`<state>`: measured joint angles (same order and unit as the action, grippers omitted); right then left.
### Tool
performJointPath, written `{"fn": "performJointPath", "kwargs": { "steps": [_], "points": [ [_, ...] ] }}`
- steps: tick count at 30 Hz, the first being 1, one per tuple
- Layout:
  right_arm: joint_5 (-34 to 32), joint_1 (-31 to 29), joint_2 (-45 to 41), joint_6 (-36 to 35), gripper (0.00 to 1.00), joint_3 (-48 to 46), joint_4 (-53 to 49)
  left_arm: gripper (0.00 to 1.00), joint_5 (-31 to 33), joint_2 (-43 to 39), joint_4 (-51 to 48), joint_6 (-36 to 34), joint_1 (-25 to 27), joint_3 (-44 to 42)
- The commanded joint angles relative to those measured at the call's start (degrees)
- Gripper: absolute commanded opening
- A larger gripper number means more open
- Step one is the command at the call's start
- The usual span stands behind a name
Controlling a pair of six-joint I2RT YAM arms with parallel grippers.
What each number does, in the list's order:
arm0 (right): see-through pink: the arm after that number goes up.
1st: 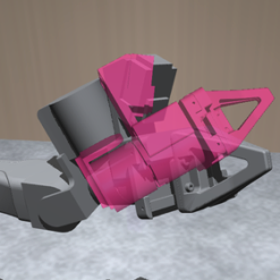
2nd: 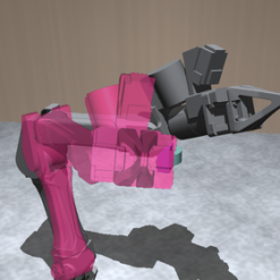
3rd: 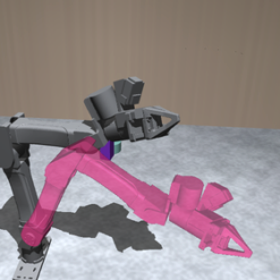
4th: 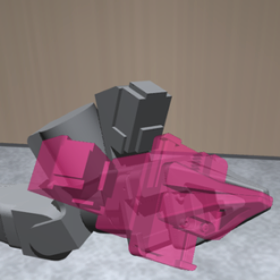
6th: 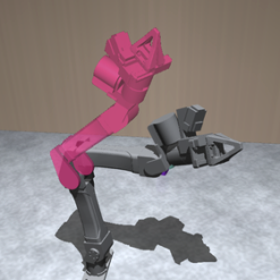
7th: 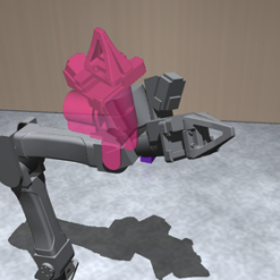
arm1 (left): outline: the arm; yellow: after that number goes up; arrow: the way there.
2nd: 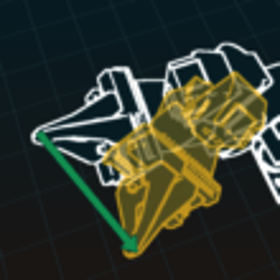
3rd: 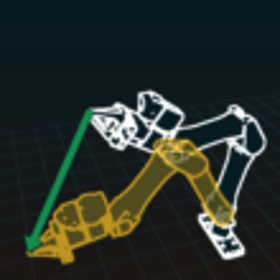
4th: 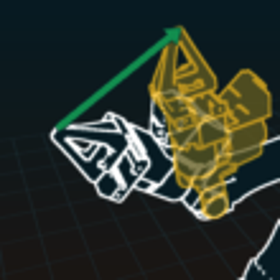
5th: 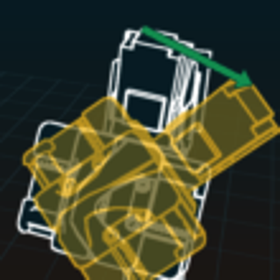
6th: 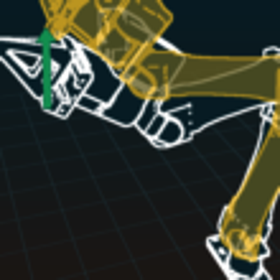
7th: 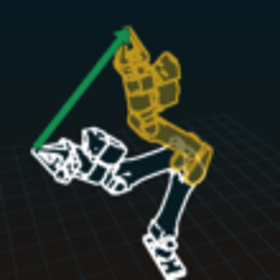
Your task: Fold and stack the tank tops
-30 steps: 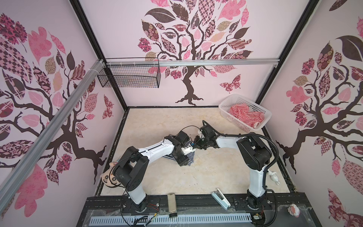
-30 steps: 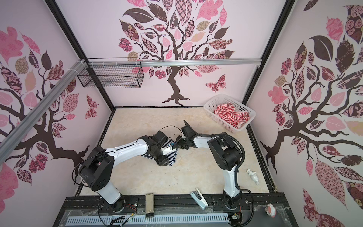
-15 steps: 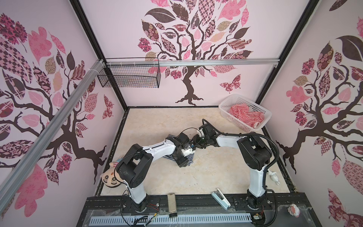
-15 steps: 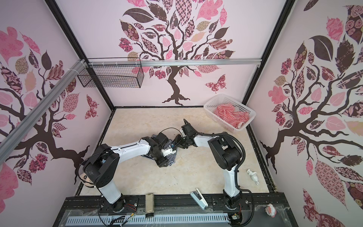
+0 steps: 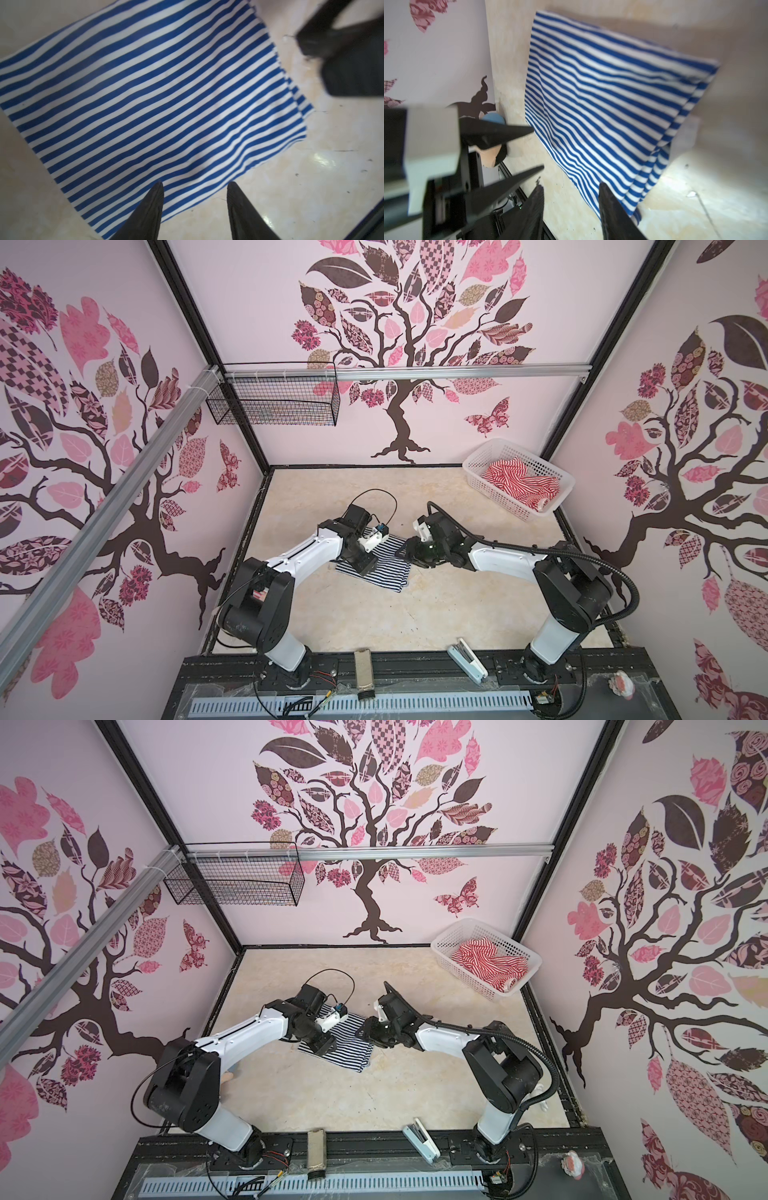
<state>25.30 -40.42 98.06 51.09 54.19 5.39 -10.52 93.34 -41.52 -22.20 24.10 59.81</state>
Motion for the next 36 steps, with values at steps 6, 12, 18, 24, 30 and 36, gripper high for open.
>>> {"fn": "performJointPath", "kwargs": {
  "steps": [6, 12, 18, 24, 30, 36],
  "points": [
    [-2.2, -0.5, 4.9, 1.6, 0.46, -0.3, -0.1, 0.52, 2.8, 5.8, 0.0, -2.5, -5.5, 1.7],
    [-3.5, -0.5, 14.1, -2.5, 0.47, 5.8, -5.7, 0.52, 5.5, 6.4, 0.3, -0.4, -6.0, 0.9],
    [0.7, -0.6, 24.2, -3.1, 0.46, 18.0, -6.9, 0.52, 10.8, 12.5, -1.6, 2.0, -12.0, 7.0],
    [8.8, -0.9, 36.0, 0.4, 0.46, 36.2, -4.9, 0.52, 12.2, 19.6, -6.3, 1.9, -24.3, 18.8],
    [10.7, -0.8, 39.5, 0.6, 0.52, 48.4, -2.8, 0.52, 11.9, 22.6, -10.2, 1.6, -33.0, 28.0],
    [0.0, -0.2, 26.2, -9.3, 0.60, 42.4, -13.1, 0.52, 4.3, 13.5, -6.3, 3.2, -32.7, 23.9]
  ]
}}
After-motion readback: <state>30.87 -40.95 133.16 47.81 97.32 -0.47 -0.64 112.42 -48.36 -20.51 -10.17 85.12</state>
